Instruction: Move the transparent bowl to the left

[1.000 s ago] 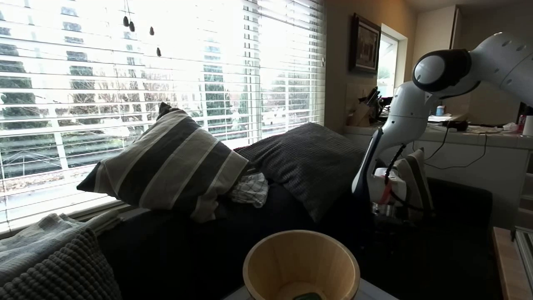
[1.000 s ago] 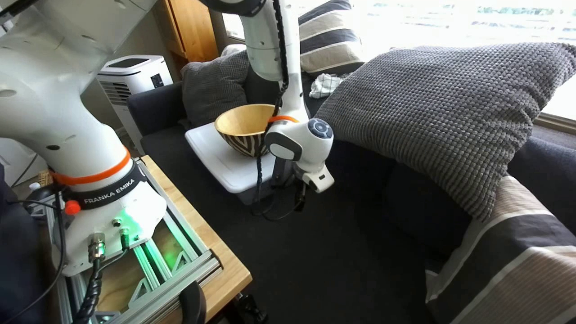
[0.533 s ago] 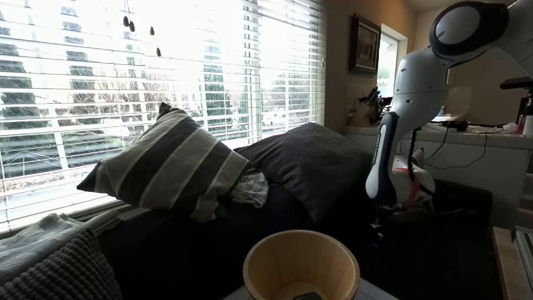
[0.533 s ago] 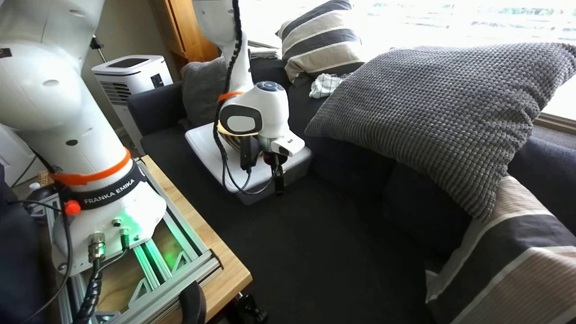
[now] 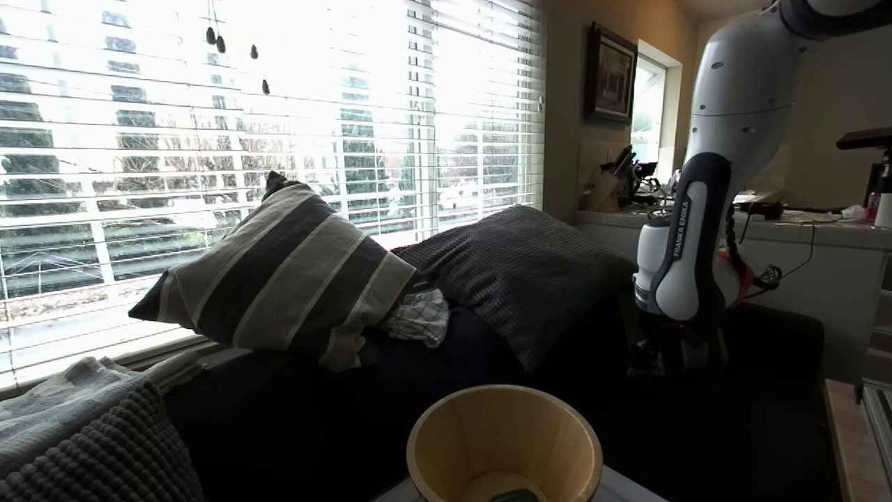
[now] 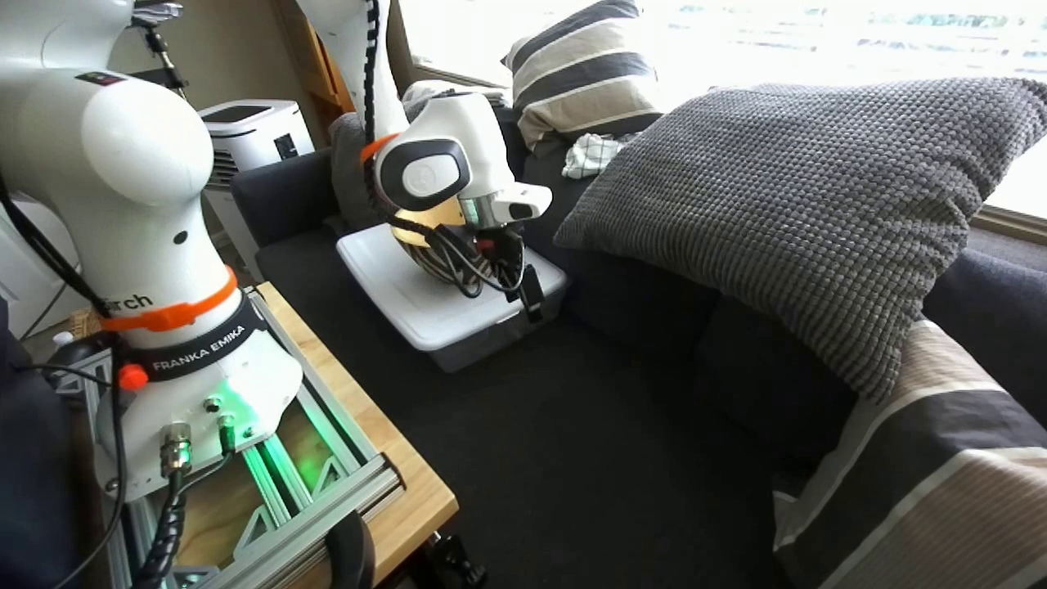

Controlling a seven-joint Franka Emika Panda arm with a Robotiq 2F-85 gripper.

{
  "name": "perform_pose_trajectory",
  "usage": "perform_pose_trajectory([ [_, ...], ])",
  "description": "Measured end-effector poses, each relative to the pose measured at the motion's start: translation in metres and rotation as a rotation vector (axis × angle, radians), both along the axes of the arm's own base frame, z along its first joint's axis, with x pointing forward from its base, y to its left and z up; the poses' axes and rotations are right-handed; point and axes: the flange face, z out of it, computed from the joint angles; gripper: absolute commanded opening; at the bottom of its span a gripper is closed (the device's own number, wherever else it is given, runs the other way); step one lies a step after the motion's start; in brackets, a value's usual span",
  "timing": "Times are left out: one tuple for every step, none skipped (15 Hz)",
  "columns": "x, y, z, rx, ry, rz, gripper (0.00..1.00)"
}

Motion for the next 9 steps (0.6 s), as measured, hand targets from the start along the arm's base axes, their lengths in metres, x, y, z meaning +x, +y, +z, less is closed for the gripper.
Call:
perform_pose_trajectory([
  [0.005, 0.001, 0.008, -0.029, -0.013, 0.041, 1.00],
  [0.011, 0.002, 0.018, -0.057, -0.027, 0.083, 1.00],
  [0.017, 0.006, 0.028, -0.084, -0.041, 0.127, 1.00],
  [0.022, 0.010, 0.038, -0.109, -0.051, 0.178, 1.00],
  [0.027, 0.016, 0.047, -0.131, -0.061, 0.233, 1.00],
  [0.030, 0.020, 0.053, -0.134, -0.073, 0.243, 1.00],
  [0.030, 0.021, 0.052, -0.132, -0.073, 0.243, 1.00],
  [0.029, 0.019, 0.050, -0.131, -0.069, 0.239, 1.00],
  [0.029, 0.017, 0.049, -0.131, -0.066, 0.234, 1.00],
])
